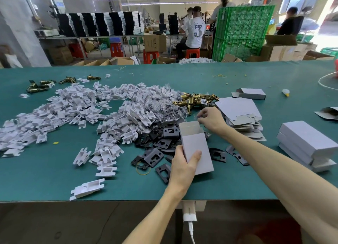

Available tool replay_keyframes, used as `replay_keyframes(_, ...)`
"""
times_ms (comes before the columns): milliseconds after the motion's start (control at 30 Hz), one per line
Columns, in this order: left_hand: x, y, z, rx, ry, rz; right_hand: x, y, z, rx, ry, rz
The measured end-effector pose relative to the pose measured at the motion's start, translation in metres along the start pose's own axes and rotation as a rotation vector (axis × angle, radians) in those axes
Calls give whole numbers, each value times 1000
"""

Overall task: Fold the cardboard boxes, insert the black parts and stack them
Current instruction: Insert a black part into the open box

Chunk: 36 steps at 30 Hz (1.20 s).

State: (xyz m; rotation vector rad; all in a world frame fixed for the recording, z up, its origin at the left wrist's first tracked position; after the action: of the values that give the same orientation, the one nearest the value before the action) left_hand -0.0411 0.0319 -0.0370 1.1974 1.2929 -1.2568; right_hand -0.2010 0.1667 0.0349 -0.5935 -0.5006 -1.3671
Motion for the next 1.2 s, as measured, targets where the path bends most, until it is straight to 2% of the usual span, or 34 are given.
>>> replay_keyframes(100,-1,0,0,-5,-9,2,-2,7,5,45,-19,-2)
replay_keyframes(300,-2,1,-1,-17,-17,7,-9,26,11,13,-16,-16)
replay_keyframes(700,-4,3,-1,-64,23,23,-18,45,23,-15,-164,2)
replay_keyframes(1200,-5,3,-2,-62,-1,17,-26,52,25,-62,-169,32)
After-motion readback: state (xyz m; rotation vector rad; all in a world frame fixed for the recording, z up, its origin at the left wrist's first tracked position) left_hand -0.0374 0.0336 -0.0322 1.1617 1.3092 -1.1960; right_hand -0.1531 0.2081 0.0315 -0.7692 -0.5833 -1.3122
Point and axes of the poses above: each hand's wrist, its own y-axis away from the middle knuckle, its own z-axis out of the back of the hand, x = y × z, the point moved 2 cm from there along -y, towards the middle knuckle, and after that the axes turned 6 degrees about x, right-handed, at the moved point
